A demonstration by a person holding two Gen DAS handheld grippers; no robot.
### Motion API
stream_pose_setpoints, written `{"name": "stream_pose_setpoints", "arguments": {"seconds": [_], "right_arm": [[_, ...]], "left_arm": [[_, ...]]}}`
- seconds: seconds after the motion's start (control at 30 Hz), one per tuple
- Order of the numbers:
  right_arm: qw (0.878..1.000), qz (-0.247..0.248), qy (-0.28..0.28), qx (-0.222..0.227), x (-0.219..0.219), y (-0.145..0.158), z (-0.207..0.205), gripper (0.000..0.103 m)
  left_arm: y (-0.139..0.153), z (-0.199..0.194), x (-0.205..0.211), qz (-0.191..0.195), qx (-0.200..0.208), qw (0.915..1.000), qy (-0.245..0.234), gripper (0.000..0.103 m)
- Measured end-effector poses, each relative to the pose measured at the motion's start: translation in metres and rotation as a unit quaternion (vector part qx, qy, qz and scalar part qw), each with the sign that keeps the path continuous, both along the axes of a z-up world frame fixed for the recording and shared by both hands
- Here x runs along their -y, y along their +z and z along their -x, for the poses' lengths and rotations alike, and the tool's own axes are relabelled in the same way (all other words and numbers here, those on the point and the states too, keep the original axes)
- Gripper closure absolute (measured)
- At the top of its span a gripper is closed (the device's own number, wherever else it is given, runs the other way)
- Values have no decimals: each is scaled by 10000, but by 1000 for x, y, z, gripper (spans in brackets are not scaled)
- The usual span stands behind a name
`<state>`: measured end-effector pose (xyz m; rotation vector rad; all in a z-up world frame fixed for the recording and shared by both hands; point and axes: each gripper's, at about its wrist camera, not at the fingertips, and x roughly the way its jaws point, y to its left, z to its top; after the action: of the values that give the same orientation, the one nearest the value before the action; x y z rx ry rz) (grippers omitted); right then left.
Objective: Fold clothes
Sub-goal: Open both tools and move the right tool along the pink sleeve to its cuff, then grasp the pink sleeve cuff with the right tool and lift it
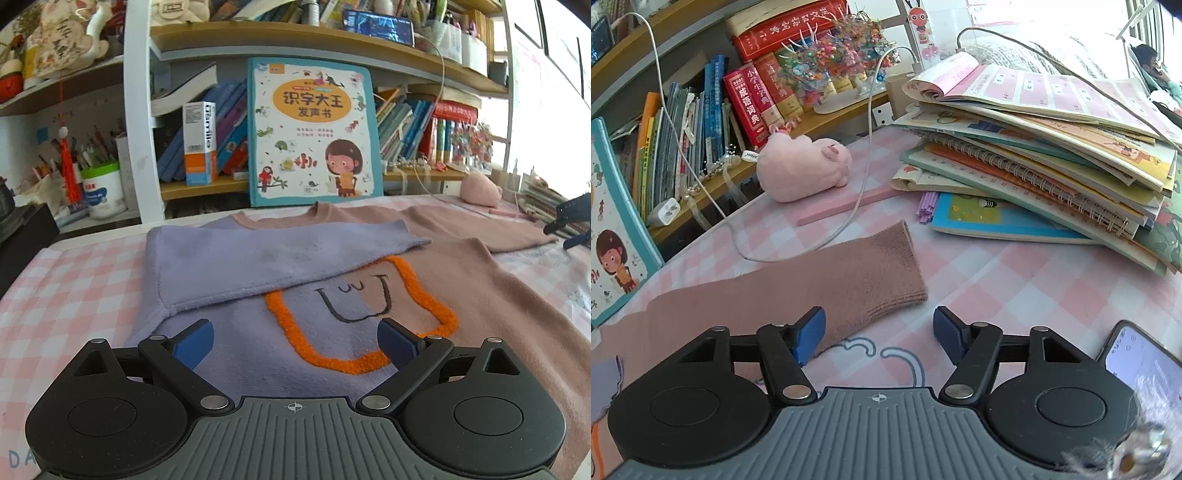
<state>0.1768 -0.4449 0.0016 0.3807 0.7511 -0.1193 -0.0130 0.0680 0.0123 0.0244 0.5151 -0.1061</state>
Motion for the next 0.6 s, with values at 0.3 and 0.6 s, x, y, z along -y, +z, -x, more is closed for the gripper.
{"name": "stream_pose_setpoints", "arguments": {"seconds": [0.3, 0.6], "right_arm": [[9999, 27, -101, -40, 4, 0, -17, 53], [9979, 615, 93, -164, -6, -2, -33, 54]], "left_arm": [[-3, -7, 8, -253, -199, 9995, -7, 6], [-5, -7, 16, -471, -249, 9985, -116, 6]]}}
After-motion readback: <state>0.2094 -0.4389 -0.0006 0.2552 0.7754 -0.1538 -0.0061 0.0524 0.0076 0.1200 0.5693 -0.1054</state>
